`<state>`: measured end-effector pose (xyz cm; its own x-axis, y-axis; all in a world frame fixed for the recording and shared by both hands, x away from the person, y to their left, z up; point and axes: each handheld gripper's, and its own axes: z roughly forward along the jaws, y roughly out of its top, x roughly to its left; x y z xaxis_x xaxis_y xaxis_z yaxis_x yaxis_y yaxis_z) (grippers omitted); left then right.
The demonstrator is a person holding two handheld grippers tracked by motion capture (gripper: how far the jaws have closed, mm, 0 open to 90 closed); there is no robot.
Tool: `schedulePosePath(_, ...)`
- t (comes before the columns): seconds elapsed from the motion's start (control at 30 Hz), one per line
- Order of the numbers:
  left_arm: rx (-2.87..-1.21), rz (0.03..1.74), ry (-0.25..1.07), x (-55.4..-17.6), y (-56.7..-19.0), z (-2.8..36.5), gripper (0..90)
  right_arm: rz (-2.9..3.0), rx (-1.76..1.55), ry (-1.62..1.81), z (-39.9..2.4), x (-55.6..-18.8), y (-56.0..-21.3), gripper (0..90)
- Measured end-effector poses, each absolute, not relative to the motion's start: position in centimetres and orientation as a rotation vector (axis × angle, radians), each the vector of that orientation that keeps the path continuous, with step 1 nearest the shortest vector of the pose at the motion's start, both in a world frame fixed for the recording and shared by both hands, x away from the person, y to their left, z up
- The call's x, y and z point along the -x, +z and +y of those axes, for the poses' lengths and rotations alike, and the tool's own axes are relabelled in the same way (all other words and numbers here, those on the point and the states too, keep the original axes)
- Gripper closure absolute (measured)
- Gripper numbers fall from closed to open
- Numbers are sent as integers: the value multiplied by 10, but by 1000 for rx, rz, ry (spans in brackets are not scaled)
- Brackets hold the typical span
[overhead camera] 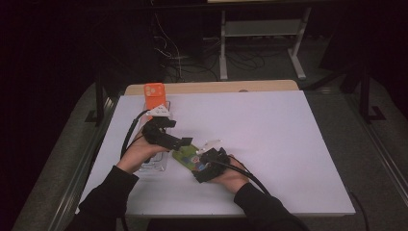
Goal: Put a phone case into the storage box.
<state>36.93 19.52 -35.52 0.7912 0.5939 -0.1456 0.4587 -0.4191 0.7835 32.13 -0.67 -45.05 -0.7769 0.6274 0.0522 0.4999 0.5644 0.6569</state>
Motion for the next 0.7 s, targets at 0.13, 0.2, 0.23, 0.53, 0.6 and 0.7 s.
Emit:
schedulePosePath(0.13, -2084, 783, 184, -369, -356, 195, 0, 2633, -966, 1023, -12, -324, -448, 153)
schedulePosePath(0.2, -2084, 775, 181, -369, -356, 195, 0, 2635, -966, 1021, -17, -325, -447, 153)
schedulePosePath(0.23, -2085, 767, 186, -370, -355, 195, 0, 2640, -963, 1012, -20, -326, -447, 153)
schedulePosePath(0.53, -2090, 738, 145, -368, -356, 190, 0, 2653, -917, 1019, -52, -333, -429, 153)
schedulePosePath(0.6, -2100, 721, 142, -368, -357, 187, 0, 2661, -910, 1018, -61, -335, -424, 153)
schedulePosePath(0.7, -2109, 711, 126, -368, -358, 182, 0, 2666, -892, 1021, -78, -339, -416, 153)
